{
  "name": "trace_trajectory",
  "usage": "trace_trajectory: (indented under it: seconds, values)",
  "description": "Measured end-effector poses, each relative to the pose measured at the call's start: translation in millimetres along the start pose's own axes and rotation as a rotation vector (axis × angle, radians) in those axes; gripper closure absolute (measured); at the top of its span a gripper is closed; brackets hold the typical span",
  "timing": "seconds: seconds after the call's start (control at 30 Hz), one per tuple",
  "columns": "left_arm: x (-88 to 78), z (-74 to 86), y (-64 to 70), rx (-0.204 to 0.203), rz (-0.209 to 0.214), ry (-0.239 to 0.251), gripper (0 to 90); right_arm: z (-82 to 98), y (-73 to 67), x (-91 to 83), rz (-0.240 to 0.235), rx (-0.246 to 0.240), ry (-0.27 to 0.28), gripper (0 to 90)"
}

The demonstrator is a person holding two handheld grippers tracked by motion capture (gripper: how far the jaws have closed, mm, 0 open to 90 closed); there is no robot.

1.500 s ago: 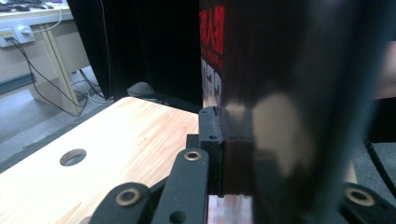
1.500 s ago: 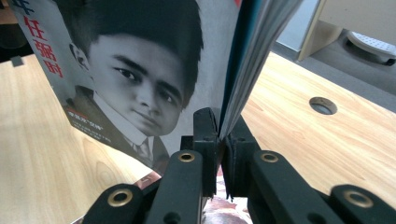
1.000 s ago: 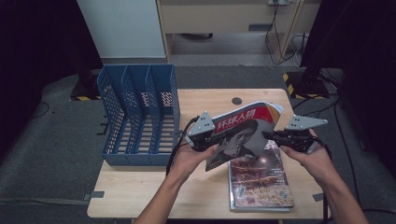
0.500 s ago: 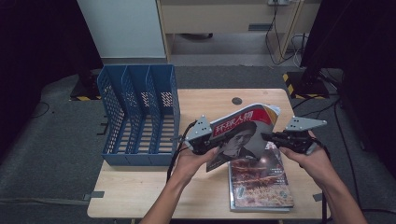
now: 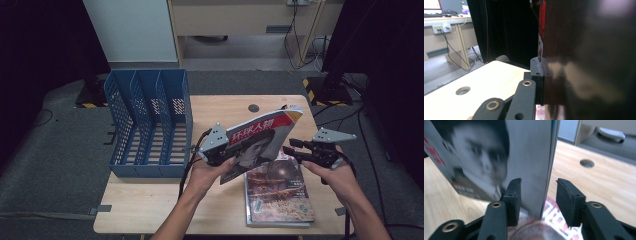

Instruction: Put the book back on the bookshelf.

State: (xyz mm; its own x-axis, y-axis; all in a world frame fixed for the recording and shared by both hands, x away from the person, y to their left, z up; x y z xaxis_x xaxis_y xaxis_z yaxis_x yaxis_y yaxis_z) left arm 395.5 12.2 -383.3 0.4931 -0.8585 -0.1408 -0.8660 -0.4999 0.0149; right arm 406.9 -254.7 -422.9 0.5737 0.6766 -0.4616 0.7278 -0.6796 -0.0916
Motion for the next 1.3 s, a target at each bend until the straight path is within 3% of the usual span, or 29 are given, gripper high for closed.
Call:
trace_trajectory:
  seconds: [0.13,0.27,0.47,0.57,0.67,0.9,1.03,1.3]
  values:
    - [-5.9,-10.0,-5.5,0.01,-0.029,-0.001,86.5,18.8,-1.1,1.1,0.028,0.013,-0.021,43.5]
    - [-15.2,-21.9,-9.3,0.024,-0.052,0.006,86.6,36.5,-2.4,3.7,0.087,0.025,-0.048,34.2]
    - [-26.4,-35.2,-20.1,0.032,-0.091,-0.006,86.6,58.2,0.1,9.6,0.148,0.104,-0.011,29.6]
    - [-33.0,-37.8,-26.0,0.026,-0.103,0.0,86.5,69.3,1.8,11.6,0.185,0.112,-0.054,25.7]
    - [-38.5,-36.0,-34.7,0.008,-0.119,-0.005,86.5,82.1,0.2,15.9,0.196,0.1,-0.1,23.0]
    - [-57.4,-38.2,-45.8,-0.018,-0.151,0.019,86.6,93.5,-4.8,25.8,0.225,0.06,-0.183,17.0]
    - [-72.4,-43.0,-51.9,-0.033,-0.17,0.041,86.6,105.8,-3.7,34.3,0.227,0.069,-0.23,14.8]
    - [-99.0,-53.8,-61.3,-0.039,-0.213,0.062,86.5,110.6,-6.7,39.9,0.239,0.074,-0.191,9.1]
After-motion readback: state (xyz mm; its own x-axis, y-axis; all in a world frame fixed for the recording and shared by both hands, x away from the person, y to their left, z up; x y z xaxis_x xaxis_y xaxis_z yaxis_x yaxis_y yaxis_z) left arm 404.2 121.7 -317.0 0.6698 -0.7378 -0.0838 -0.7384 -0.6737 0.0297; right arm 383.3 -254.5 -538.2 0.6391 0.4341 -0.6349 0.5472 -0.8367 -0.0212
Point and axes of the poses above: each handheld gripper's, and its own axes: x roughly forward along the jaws, z roughly out of its underside, y roughly to its right, the point moved 4 cm from there along x, roughly forward along the jaws, and after that the axes turned 2 degrees about -z, right-handed, at the moved point
